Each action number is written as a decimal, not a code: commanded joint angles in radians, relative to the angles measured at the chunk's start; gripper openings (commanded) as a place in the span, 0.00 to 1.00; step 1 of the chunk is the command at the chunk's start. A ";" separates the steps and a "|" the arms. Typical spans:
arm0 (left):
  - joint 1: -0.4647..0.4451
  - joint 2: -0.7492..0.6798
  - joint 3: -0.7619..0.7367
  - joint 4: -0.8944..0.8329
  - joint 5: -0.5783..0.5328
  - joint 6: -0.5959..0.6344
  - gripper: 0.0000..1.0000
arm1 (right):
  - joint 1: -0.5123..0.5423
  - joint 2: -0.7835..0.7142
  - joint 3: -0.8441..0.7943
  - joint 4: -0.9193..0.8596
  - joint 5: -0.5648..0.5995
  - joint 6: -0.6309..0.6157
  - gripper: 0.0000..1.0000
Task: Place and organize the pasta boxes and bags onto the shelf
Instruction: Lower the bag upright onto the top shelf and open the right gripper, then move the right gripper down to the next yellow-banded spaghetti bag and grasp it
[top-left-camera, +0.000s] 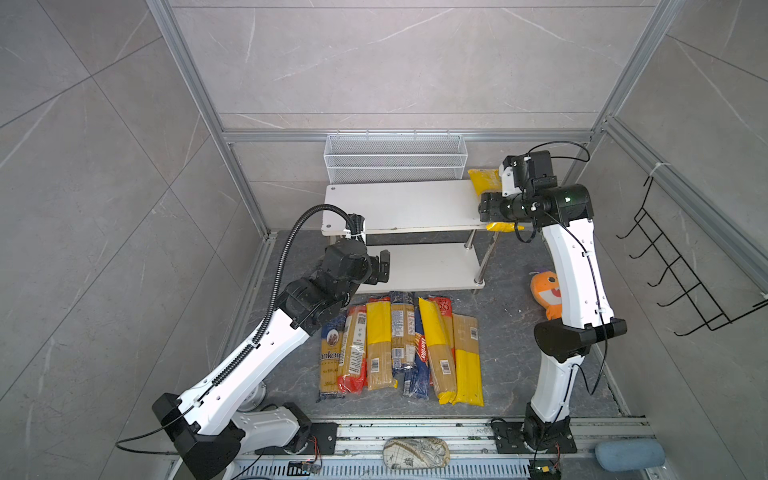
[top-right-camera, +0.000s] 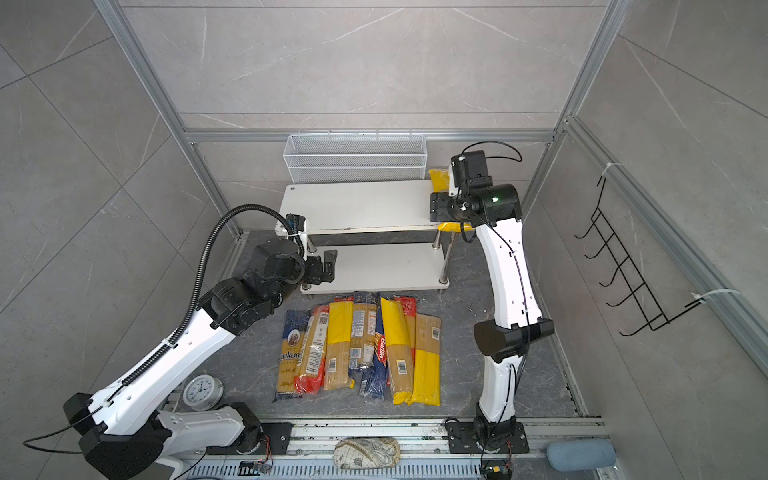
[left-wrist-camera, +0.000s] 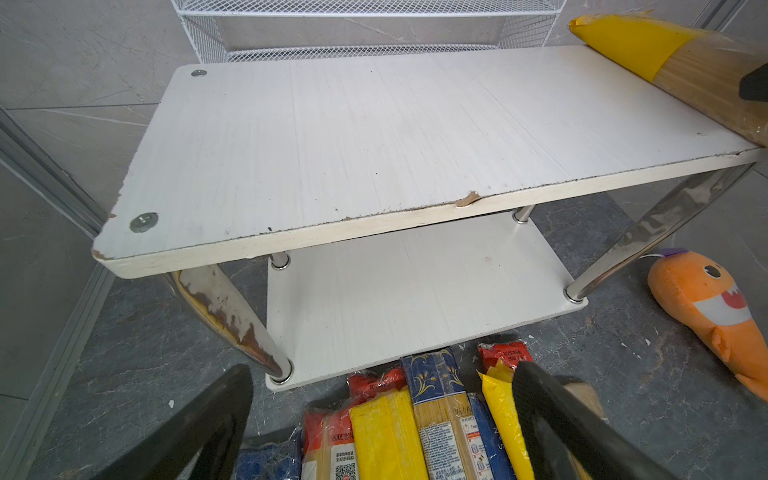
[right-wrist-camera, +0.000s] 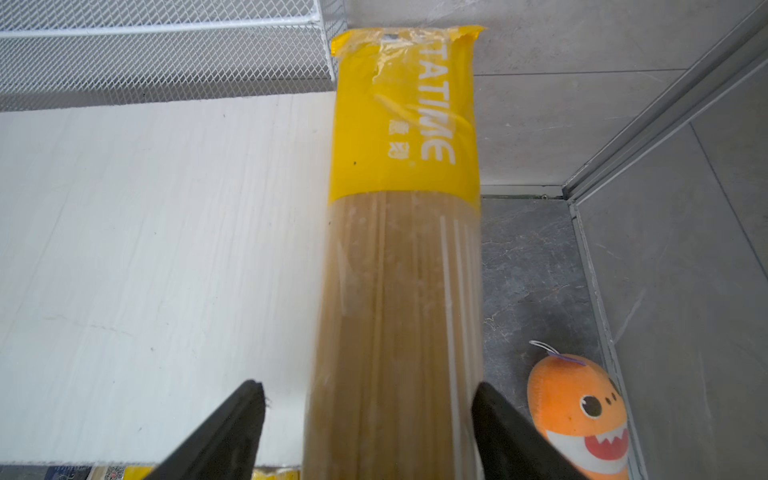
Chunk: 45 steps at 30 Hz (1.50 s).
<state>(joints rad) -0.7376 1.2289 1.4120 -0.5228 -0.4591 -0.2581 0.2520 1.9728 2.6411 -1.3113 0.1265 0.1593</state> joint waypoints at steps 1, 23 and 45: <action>0.006 -0.032 0.017 0.043 0.015 0.008 1.00 | -0.002 -0.058 -0.005 0.034 -0.013 0.005 0.97; -0.024 -0.044 -0.041 0.044 0.089 -0.098 0.99 | 0.050 -0.578 -0.613 0.084 0.026 0.124 1.00; -0.303 -0.001 -0.206 0.045 -0.009 -0.287 0.99 | 0.164 -1.026 -1.559 0.211 -0.202 0.426 1.00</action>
<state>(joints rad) -1.0115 1.2362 1.2098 -0.4908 -0.4442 -0.4919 0.4065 0.9695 1.1645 -1.1656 -0.0326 0.5308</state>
